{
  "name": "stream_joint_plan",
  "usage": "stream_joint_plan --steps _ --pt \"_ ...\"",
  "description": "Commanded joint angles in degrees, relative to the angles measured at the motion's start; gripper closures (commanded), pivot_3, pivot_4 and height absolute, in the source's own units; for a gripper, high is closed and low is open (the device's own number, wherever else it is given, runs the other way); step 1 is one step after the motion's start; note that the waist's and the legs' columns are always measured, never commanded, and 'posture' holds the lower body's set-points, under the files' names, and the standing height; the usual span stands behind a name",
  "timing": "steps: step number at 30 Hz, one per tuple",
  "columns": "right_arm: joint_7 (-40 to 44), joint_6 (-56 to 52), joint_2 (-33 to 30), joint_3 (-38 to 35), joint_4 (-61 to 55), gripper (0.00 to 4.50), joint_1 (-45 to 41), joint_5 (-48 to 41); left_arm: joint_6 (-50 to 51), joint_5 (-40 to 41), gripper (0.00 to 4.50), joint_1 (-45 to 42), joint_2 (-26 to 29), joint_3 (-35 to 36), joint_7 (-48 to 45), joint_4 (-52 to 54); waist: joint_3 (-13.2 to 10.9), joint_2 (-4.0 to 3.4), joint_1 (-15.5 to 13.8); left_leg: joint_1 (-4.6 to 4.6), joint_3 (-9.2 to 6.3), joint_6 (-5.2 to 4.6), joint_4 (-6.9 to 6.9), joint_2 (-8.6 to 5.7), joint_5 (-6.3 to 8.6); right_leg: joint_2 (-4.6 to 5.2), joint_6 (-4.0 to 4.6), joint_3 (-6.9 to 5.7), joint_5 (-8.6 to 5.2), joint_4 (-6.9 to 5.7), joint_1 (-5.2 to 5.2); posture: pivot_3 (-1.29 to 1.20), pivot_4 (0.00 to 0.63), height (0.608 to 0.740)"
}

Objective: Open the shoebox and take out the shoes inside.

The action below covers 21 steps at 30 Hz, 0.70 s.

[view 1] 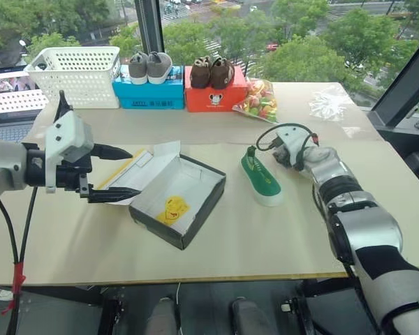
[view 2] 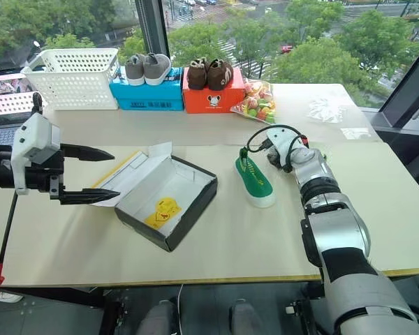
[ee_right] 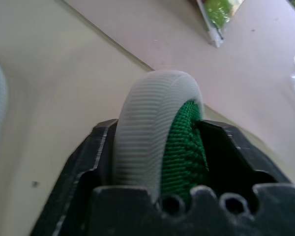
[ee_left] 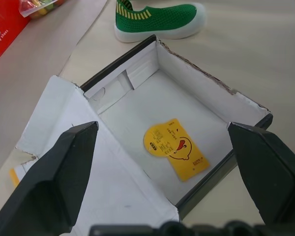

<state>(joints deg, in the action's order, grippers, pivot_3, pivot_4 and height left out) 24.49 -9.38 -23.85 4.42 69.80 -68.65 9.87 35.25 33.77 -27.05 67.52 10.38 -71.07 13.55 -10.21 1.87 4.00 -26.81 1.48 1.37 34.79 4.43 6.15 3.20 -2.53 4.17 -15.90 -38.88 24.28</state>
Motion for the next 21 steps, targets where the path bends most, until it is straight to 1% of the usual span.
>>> stream_joint_plan --steps 1,4,7,11,12,15,17,18,19,21 --pt "5.34 -5.00 -0.03 -3.85 -6.91 0.06 -2.90 -5.22 0.02 0.44 0.00 -0.15 0.72 2.24 0.23 1.42 0.00 0.00 0.06 0.00 0.00 0.00 0.00 0.00 0.00 0.00 0.00 0.01 0.00 0.00 0.01 0.00 0.150 0.740" --pt "9.54 -9.96 -0.42 -5.57 -12.62 0.06 -3.60 -8.41 0.35 0.53 0.00 0.09 0.71 2.55 0.51 1.29 -0.01 -0.01 0.02 -0.02 0.00 0.00 -0.03 0.00 0.00 0.00 0.00 0.00 0.00 0.00 0.02 0.00 0.150 0.740" --pt "11.56 -14.06 -1.33 -6.57 -18.73 0.06 -4.00 -10.46 1.06 0.89 0.00 0.70 0.13 3.16 1.55 1.22 -0.01 -0.02 -0.04 -0.01 0.00 0.00 -0.02 0.00 0.00 0.00 0.00 0.00 0.00 0.00 0.03 0.00 0.150 0.740" --pt "16.02 -19.07 -2.66 -7.55 -30.87 0.06 -3.31 -14.33 4.54 4.75 0.00 1.35 -3.12 5.81 4.49 1.96 -0.02 -0.04 -0.24 -0.03 0.00 0.00 -0.02 0.00 0.00 0.01 -0.01 -0.01 0.00 -0.01 0.04 0.00 0.150 0.740" --pt "19.95 -20.66 -3.85 -6.40 -37.22 0.06 -0.90 -15.79 4.85 5.63 0.00 1.50 -4.84 7.33 6.50 1.95 -0.02 -0.04 -0.31 -0.03 0.00 0.00 -0.02 0.01 0.00 0.00 -0.01 -0.02 -0.01 0.00 0.04 0.00 0.150 0.740" --pt "27.03 -23.05 -6.90 -4.77 -50.86 0.06 5.29 -19.12 5.05 6.23 0.00 3.32 -8.12 10.20 10.53 2.67 -0.01 -0.02 -1.15 -0.04 -0.01 -0.02 -0.01 0.02 0.02 0.00 -0.01 -0.05 -0.01 0.00 0.03 0.00 0.150 0.740" --pt "28.67 -22.91 -9.08 -6.23 -58.00 0.06 10.54 -21.12 3.56 5.19 0.00 5.75 -11.28 12.04 14.44 4.30 -0.01 -0.02 -1.52 -0.03 -0.01 -0.02 0.02 0.01 0.02 0.00 -0.02 -0.05 -0.01 0.00 0.00 0.00 0.150 0.740" --pt "28.97 -23.92 -10.32 -7.76 -61.45 0.06 13.91 -22.35 3.68 5.83 0.00 6.74 -13.83 13.85 17.80 5.59 0.00 -0.02 -1.72 -0.02 -0.01 -0.02 0.00 0.01 0.02 0.00 -0.01 -0.05 -0.01 0.02 0.00 0.00 0.150 0.740" --pt "28.64 -26.58 -10.92 -9.61 -64.20 0.06 16.49 -24.31 4.08 5.98 0.00 8.02 -15.91 15.48 21.01 7.04 0.01 -0.01 -2.04 -0.01 -0.01 -0.02 0.04 0.01 0.02 0.02 -0.01 -0.06 -0.01 0.00 -0.05 0.00 0.150 0.740" --pt "26.79 -31.03 -10.99 -12.01 -67.88 0.06 19.36 -27.31 4.69 5.88 0.00 10.21 -17.90 17.53 24.29 8.92 0.01 0.01 -2.41 0.01 -0.01 -0.02 0.09 0.01 0.02 0.02 -0.03 -0.07 0.01 0.01 -0.09 0.00 0.150 0.740"
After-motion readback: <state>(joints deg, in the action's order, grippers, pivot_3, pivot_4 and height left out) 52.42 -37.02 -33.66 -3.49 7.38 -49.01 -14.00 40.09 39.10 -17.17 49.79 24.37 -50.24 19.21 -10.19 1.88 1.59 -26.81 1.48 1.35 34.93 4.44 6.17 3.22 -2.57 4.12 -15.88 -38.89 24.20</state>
